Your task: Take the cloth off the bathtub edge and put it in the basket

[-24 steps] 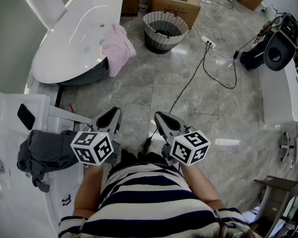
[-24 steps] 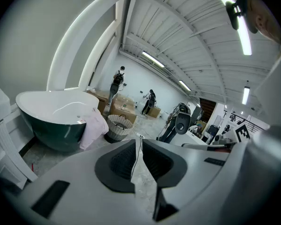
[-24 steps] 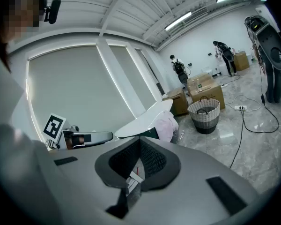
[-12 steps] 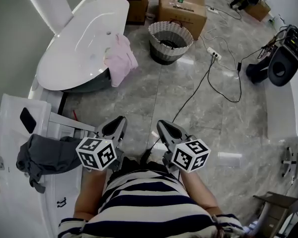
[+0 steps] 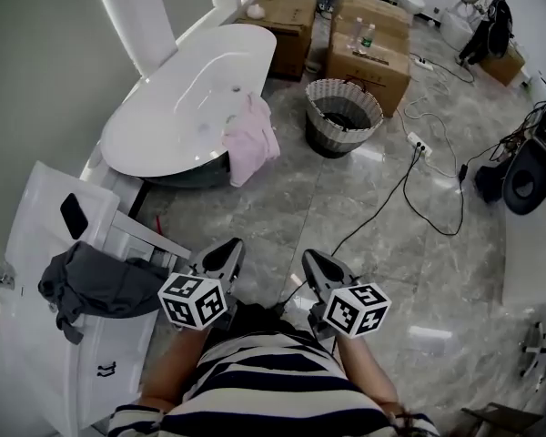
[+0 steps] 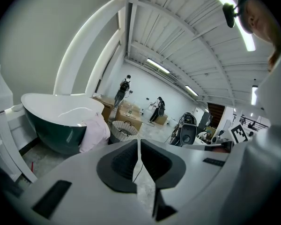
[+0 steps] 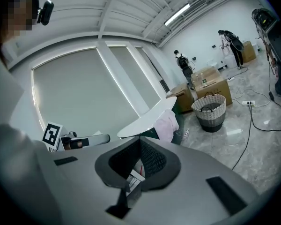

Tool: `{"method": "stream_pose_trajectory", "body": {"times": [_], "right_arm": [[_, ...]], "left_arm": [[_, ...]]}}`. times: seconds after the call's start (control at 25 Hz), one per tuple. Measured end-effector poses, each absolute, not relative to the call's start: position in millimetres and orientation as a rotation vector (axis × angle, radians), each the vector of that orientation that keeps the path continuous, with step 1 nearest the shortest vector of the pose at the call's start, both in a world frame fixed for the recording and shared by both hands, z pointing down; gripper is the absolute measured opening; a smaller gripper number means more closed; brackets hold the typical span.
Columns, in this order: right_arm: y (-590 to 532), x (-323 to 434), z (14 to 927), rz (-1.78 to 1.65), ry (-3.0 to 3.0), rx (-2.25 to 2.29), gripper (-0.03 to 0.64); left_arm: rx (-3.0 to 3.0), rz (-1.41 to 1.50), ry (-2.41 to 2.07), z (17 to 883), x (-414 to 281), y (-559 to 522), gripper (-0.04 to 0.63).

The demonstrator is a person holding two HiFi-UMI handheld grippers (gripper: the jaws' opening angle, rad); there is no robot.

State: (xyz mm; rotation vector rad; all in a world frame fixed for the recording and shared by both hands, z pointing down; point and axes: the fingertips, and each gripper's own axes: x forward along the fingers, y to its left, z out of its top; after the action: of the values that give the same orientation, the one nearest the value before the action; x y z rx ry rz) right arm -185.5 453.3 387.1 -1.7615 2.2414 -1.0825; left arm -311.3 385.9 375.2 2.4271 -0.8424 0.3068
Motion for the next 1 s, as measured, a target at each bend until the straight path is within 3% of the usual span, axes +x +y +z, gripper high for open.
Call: {"method": "stream_pose_trajectory", "body": {"times": [0.52,1.0], "right_arm": [[423,-188,409,-1.167,2.256,-1.781,0.026],[324,-196,419,-1.211,2.326,-1.822,0.026]], "left_arm": [[2.410,0.323,-0.827,394,-312,354,0.037],[2.429,0.379,-0.705,407,-303,265,0.037]]}}
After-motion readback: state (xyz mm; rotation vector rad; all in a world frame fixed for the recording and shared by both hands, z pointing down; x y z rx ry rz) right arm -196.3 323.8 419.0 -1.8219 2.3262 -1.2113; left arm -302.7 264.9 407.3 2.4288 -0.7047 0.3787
